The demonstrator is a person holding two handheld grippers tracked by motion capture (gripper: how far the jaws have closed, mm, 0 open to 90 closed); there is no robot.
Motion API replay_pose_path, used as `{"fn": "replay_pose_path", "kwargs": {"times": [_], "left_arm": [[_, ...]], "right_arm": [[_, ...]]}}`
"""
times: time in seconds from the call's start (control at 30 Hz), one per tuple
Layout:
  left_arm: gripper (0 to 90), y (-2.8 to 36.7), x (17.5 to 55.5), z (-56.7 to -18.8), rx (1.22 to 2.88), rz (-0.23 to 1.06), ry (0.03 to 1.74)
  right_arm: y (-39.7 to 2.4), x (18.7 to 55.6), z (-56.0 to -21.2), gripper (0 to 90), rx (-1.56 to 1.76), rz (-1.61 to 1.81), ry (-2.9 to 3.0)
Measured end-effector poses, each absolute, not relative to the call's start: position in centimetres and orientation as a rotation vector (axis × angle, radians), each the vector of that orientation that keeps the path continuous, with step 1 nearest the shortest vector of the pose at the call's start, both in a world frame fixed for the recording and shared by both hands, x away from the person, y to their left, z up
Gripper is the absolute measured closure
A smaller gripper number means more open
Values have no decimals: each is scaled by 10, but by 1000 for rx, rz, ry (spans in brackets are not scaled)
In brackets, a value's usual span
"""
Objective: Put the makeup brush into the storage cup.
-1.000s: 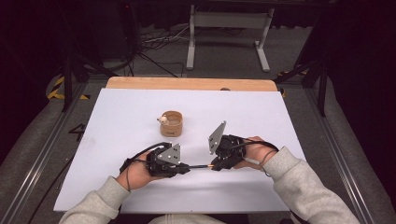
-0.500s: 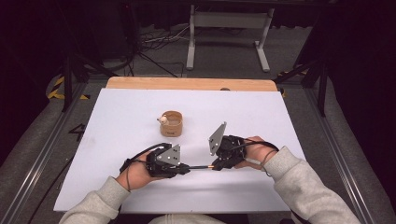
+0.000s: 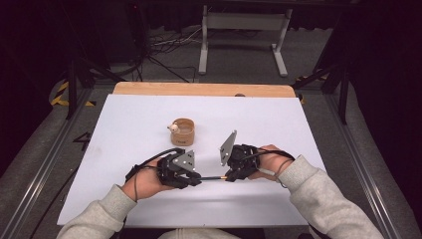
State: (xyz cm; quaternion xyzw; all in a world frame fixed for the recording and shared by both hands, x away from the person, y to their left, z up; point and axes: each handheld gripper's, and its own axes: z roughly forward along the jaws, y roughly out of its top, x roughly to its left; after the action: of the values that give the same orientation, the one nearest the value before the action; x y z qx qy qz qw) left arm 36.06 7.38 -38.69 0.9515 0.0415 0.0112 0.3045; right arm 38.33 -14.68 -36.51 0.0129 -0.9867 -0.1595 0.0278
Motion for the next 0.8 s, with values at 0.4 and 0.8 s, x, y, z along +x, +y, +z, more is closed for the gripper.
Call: {"fn": "replay_pose_path", "kwargs": {"times": [0.4, 0.8], "left_arm": [[734, 46, 365, -372, 2738, 8, 156], [816, 35, 368, -375, 2841, -8, 142]], "right_arm": [[-144, 382, -365, 843, 52, -477, -3046], [-142, 382, -365, 843, 58, -467, -3049]]}}
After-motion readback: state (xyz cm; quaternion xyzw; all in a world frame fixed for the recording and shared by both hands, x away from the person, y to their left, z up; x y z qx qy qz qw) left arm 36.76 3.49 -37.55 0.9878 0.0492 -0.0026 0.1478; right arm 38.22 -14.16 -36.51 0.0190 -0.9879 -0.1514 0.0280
